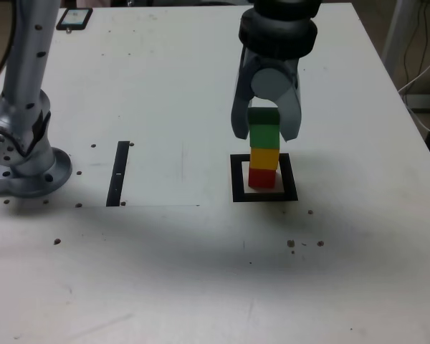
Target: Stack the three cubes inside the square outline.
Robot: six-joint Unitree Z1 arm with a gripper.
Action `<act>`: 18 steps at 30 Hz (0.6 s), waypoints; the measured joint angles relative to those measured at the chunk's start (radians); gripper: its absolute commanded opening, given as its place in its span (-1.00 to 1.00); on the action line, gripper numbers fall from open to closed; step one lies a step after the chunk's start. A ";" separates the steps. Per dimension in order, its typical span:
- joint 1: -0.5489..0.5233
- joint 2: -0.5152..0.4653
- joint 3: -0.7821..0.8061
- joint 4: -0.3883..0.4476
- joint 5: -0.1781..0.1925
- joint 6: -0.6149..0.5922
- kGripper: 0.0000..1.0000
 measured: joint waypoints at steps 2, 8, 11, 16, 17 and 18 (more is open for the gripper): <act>0.000 0.003 0.000 0.000 0.000 0.001 -0.27; 0.000 0.008 0.001 -0.008 -0.009 0.001 0.01; 0.005 0.009 0.001 -0.008 -0.013 0.006 0.17; 0.025 0.012 0.008 -0.007 -0.015 0.021 0.24; 0.028 0.012 0.008 -0.007 -0.015 0.024 0.27; 0.031 0.012 0.008 -0.007 -0.013 0.027 0.36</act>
